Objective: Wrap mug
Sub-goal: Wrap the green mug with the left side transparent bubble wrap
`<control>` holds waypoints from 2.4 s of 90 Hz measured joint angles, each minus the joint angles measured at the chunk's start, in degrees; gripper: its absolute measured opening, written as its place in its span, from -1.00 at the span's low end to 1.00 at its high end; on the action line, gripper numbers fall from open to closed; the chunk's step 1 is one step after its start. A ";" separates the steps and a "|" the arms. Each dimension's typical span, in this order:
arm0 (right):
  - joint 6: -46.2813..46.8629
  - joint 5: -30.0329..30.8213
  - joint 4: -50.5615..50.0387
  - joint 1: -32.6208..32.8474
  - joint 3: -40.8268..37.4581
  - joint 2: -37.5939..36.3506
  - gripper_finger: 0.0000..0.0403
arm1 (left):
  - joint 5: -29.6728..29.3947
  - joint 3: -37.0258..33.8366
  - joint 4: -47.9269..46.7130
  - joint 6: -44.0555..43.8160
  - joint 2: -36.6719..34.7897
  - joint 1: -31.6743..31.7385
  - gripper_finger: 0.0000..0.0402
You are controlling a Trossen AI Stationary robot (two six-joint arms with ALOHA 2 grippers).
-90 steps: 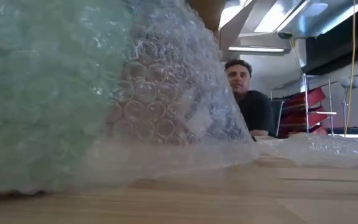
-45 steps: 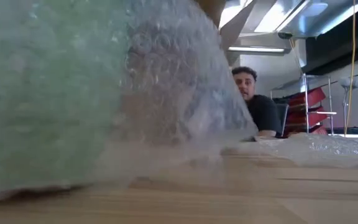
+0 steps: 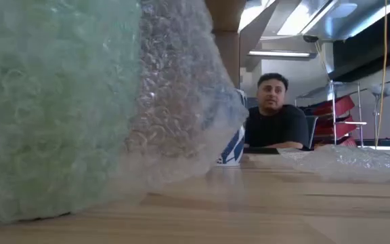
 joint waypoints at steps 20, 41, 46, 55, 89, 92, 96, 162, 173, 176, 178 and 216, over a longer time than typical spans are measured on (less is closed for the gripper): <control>0.21 -0.63 0.74 0.72 0.22 0.34 -0.97 | -0.12 0.02 0.31 0.02 0.11 0.11 -0.45; 0.34 -0.05 1.63 0.96 0.13 2.10 -0.97 | -0.50 0.02 0.41 -1.08 -1.89 -0.50 -0.45; 0.36 0.61 2.15 0.96 0.24 1.94 -0.97 | -0.93 0.02 0.47 -1.47 -2.80 -1.04 -0.45; 0.31 1.03 2.16 0.81 0.21 1.96 -0.97 | -2.79 0.02 0.31 -1.46 -4.44 -2.46 -0.45; -0.03 0.84 3.43 0.83 0.17 2.00 -0.97 | -7.28 0.09 0.73 -0.01 -4.26 -2.89 -0.42; -0.03 0.38 3.39 0.83 0.17 2.00 -0.97 | -7.20 0.09 0.88 0.58 -4.26 -2.82 -0.40; -0.03 0.03 3.33 0.81 0.17 2.02 -0.97 | -7.10 0.09 1.50 1.79 -4.26 -2.78 -0.37; -0.27 -0.47 2.64 0.94 0.02 2.17 -0.97 | -1.52 0.11 8.63 10.85 0.86 1.54 -0.60; -0.21 -0.47 1.11 0.83 0.20 2.19 -0.97 | -1.44 0.11 8.20 10.78 0.92 1.05 -0.94; -0.21 -0.45 0.76 0.83 0.22 2.05 -0.97 | -1.50 0.11 8.14 10.78 0.92 1.04 -0.95; -0.19 -0.41 0.50 0.83 0.22 1.92 -0.97 | -1.49 0.11 7.99 10.59 0.92 1.04 -0.95; -0.25 -1.53 -0.74 0.72 0.22 -0.08 -0.89 | -0.72 0.11 4.87 8.83 1.20 1.02 -1.00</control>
